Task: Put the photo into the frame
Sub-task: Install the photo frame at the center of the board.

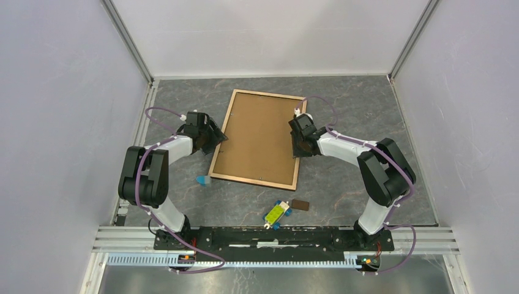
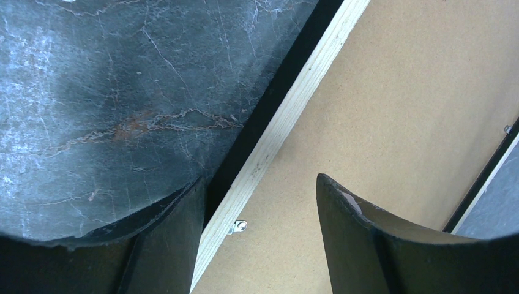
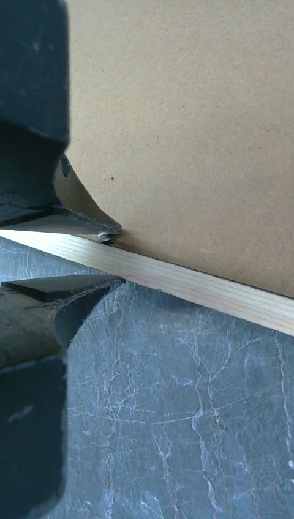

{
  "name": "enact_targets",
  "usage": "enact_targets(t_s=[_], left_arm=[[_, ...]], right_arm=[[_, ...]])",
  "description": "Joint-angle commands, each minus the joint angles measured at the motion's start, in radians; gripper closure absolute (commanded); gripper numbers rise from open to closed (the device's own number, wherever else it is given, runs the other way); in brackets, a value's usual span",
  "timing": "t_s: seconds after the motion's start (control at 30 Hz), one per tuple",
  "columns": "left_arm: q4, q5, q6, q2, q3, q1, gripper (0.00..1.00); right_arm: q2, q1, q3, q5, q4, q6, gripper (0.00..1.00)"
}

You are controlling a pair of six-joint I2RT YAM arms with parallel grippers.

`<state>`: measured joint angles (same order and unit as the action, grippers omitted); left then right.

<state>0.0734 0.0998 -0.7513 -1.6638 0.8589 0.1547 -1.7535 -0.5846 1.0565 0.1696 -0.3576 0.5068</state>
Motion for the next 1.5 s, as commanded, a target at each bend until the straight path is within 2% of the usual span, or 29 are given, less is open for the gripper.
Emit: enact_targets(t_s=[0.0,0.23,0.53,0.73,0.8,0.93,1.0,1.33,1.47], left_arm=[[0.039,0.023,-0.04,-0.025,-0.018,0.015,0.28],[0.04,0.023,-0.039,-0.025,-0.019,0.014,0.28],[0.04,0.022,-0.039,-0.025,-0.018,0.014,0.28],[0.039,0.023,-0.039,-0.026,-0.018,0.014,0.28],[0.042,0.024,-0.039,-0.025,-0.018,0.013,0.28],[0.041,0.023,-0.039,-0.025,-0.018,0.013,0.28],[0.041,0.023,-0.039,-0.026,-0.018,0.013,0.28],[0.041,0.022,-0.039,-0.024,-0.02,0.014,0.28],[0.041,0.021,-0.039,-0.024,-0.02,0.014,0.28]], right_arm=[[-0.028,-0.039,-0.008,-0.058,-0.035,0.092,0.69],[-0.04,-0.051,-0.03,-0.018,-0.058,0.217,0.71],[-0.046,-0.055,0.005,0.032,-0.08,0.187,0.77],[-0.036,-0.055,0.01,0.026,-0.068,0.16,0.64],[-0.038,-0.059,0.007,0.023,-0.067,0.152,0.57],[-0.046,-0.065,0.0,0.023,-0.07,0.141,0.53],[-0.045,-0.066,-0.009,0.027,-0.073,0.139,0.55],[-0.031,-0.069,-0.025,0.033,-0.064,0.144,0.78],[-0.023,-0.069,-0.019,0.035,-0.065,0.144,0.81]])
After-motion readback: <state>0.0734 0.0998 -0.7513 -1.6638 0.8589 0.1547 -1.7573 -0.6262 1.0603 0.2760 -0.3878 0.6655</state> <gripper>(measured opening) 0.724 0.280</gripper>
